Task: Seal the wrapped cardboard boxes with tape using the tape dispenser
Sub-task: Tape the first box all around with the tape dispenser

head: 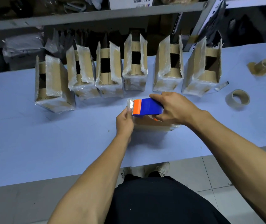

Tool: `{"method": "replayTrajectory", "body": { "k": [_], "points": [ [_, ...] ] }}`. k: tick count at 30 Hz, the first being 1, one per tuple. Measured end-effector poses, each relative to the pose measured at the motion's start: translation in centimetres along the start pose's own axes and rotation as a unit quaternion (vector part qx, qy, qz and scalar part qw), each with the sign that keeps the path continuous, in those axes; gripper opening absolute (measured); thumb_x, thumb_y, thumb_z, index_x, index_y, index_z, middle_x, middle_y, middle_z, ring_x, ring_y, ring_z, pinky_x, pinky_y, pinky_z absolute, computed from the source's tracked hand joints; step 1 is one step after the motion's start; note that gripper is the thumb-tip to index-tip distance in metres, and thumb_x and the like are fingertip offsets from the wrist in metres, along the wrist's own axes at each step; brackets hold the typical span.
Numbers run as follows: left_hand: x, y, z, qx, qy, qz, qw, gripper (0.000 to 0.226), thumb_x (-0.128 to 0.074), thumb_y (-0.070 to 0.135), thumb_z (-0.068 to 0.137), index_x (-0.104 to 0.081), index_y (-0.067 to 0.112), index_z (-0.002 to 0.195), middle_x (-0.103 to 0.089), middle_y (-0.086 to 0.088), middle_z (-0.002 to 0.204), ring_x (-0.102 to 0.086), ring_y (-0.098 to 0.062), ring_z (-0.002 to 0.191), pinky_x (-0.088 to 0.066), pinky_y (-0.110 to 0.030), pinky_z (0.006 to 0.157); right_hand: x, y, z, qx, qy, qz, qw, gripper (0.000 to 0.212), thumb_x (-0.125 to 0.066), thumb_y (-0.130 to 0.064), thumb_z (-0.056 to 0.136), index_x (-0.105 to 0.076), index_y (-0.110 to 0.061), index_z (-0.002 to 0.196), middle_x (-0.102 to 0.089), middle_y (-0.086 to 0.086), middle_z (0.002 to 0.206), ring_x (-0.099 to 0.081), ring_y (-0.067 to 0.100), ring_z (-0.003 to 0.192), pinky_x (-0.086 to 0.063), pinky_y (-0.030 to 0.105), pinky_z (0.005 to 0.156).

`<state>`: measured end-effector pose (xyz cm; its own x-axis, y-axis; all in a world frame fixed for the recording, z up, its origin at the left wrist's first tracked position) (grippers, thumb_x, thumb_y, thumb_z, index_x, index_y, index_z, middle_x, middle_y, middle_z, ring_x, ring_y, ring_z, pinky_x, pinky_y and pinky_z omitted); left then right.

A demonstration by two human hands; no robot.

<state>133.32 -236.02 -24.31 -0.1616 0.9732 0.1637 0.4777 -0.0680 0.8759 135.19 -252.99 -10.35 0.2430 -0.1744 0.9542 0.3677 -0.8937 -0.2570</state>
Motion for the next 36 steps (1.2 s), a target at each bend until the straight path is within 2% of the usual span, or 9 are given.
{"method": "replayTrajectory", "body": {
  "k": [10, 12, 14, 19, 22, 24, 26, 30, 36],
  "points": [
    [-0.3, 0.6, 0.6, -0.022, 0.021, 0.067, 0.997, 0.036, -0.046, 0.033, 0.105, -0.066, 0.003, 0.103, -0.054, 0.007, 0.066, -0.055, -0.007, 0.066, -0.04, -0.011, 0.05, 1.2, 9.3, -8.7, -0.112, -0.019, 0.041, 0.993, 0.043, -0.071, -0.048, 0.075, -0.053, -0.035, 0.113, -0.062, -0.003, 0.093, -0.057, 0.021, 0.083, -0.052, 0.039, 0.072],
    [-0.4, 1.0, 0.6, -0.018, 0.008, 0.075, 0.997, 0.036, -0.047, 0.034, 0.105, -0.068, 0.007, 0.115, -0.073, -0.001, 0.095, -0.066, -0.027, 0.09, -0.055, -0.028, 0.072, 0.3, 10.2, -10.0, -0.128, -0.009, 0.059, 0.99, 0.046, -0.072, -0.05, 0.076, -0.053, -0.035, 0.115, -0.061, -0.005, 0.093, -0.057, 0.02, 0.084, -0.052, 0.039, 0.071],
    [-0.5, 1.4, 0.7, -0.018, -0.002, 0.084, 0.996, 0.038, -0.048, 0.033, 0.105, -0.066, 0.006, 0.125, -0.07, -0.014, 0.122, -0.065, -0.032, 0.112, -0.055, -0.039, 0.09, -0.7, 10.9, -10.6, -0.138, 0.002, 0.071, 0.988, 0.049, -0.073, -0.053, 0.077, -0.053, -0.034, 0.118, -0.061, -0.005, 0.095, -0.057, 0.019, 0.086, -0.051, 0.038, 0.071],
    [-1.0, 2.2, 0.6, -0.016, -0.033, 0.064, 0.997, 0.034, -0.049, 0.026, 0.105, -0.066, 0.004, 0.125, -0.073, -0.011, 0.111, -0.063, -0.015, 0.086, -0.049, -0.021, 0.069, -2.5, 12.3, -11.1, -0.167, 0.007, 0.092, 0.982, 0.055, -0.072, -0.056, 0.078, -0.051, -0.033, 0.122, -0.059, -0.003, 0.098, -0.055, 0.019, 0.087, -0.048, 0.034, 0.071],
    [-1.2, 3.5, 0.4, -0.058, -0.006, 0.154, 0.986, 0.035, -0.049, 0.022, 0.105, -0.058, 0.01, 0.137, -0.066, -0.006, 0.127, -0.061, -0.025, 0.116, -0.052, -0.034, 0.097, -2.4, 12.6, -10.4, -0.167, -0.007, 0.083, 0.982, 0.048, -0.073, -0.053, 0.077, -0.053, -0.029, 0.114, -0.057, -0.001, 0.097, -0.055, 0.021, 0.085, -0.05, 0.037, 0.071],
    [-1.7, 5.0, -0.2, -0.135, 0.028, 0.284, 0.949, 0.049, -0.048, 0.014, 0.104, -0.04, 0.013, 0.152, -0.041, -0.005, 0.157, -0.036, -0.023, 0.146, -0.028, -0.032, 0.12, -2.4, 12.7, -10.1, -0.165, -0.014, 0.071, 0.984, 0.045, -0.072, -0.052, 0.076, -0.053, -0.025, 0.107, -0.055, -0.001, 0.094, -0.056, 0.024, 0.082, -0.048, 0.035, 0.067],
    [-3.8, 6.2, -1.2, -0.256, -0.024, 0.374, 0.891, 0.046, -0.044, 0.008, 0.104, -0.042, 0.01, 0.151, -0.032, -0.006, 0.163, -0.02, -0.023, 0.154, -0.01, -0.027, 0.121, -2.6, 12.9, -10.0, -0.167, -0.018, 0.064, 0.984, 0.044, -0.071, -0.052, 0.076, -0.052, -0.023, 0.102, -0.059, -0.001, 0.095, -0.057, 0.026, 0.082, -0.047, 0.035, 0.066],
    [-9.2, 5.3, -3.0, -0.337, -0.152, 0.538, 0.757, 0.048, -0.031, 0.027, 0.108, -0.037, 0.012, 0.153, -0.022, -0.006, 0.166, -0.011, -0.025, 0.156, -0.004, -0.047, 0.123, -3.4, 13.0, -9.4, -0.161, -0.042, 0.029, 0.986, 0.046, -0.07, -0.054, 0.078, -0.042, -0.021, 0.095, -0.053, -0.005, 0.088, -0.052, 0.023, 0.076, -0.039, 0.032, 0.06],
    [-10.0, 4.0, -2.5, -0.314, -0.157, 0.615, 0.706, 0.067, -0.023, 0.051, 0.105, -0.007, 0.019, 0.161, 0.003, 0.002, 0.169, 0.009, -0.021, 0.156, 0.008, -0.054, 0.121, -5.6, 12.8, -9.1, -0.14, -0.03, 0.124, 0.982, 0.044, -0.071, -0.038, 0.075, -0.045, -0.018, 0.105, -0.056, -0.001, 0.091, -0.053, 0.022, 0.075, -0.036, 0.03, 0.058]
  ]
}}
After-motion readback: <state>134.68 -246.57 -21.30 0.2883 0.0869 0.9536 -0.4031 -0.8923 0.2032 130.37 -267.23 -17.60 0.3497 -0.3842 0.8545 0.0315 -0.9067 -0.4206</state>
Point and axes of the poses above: each hand's wrist, its own z-axis towards the middle knuckle, its own x-axis out of the back of the hand, y = z × x, the point moved 4 cm from there along z, towards the middle knuckle
